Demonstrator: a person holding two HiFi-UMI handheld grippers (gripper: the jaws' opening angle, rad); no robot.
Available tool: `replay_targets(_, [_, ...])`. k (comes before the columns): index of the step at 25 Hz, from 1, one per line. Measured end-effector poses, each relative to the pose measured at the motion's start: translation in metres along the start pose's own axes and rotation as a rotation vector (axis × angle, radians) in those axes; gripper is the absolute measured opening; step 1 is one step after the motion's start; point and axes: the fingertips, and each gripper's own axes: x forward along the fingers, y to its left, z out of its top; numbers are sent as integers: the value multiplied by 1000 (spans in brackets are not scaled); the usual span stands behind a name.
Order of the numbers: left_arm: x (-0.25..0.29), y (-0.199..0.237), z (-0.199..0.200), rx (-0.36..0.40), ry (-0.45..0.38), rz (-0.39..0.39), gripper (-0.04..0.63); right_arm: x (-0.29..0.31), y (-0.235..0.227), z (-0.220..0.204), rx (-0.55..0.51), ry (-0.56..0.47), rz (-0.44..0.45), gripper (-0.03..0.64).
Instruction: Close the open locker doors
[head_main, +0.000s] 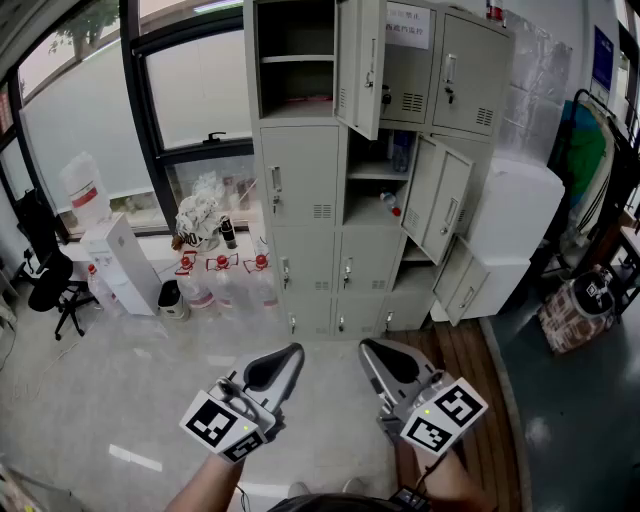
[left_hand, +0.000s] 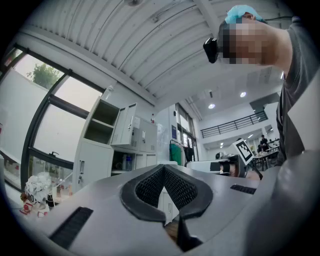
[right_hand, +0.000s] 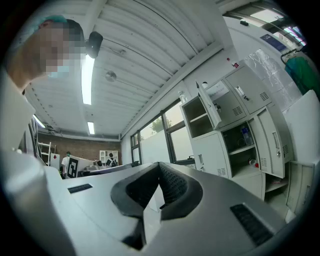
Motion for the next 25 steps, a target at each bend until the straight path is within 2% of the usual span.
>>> replay_targets(9, [2, -6, 0, 2, 3, -4, 9, -6, 0, 0, 0, -7, -5, 14])
replay_targets(15, [8, -11, 21, 16, -46, -26, 9, -4, -3, 16, -6, -41, -16, 15])
replay_targets(21, [12, -12, 22, 52, -12, -4, 9, -7, -3, 29, -36, -53, -4, 15])
replay_targets(25, [20, -29, 31, 47, -39, -11, 9, -17, -7, 36, -43, -54, 5, 15])
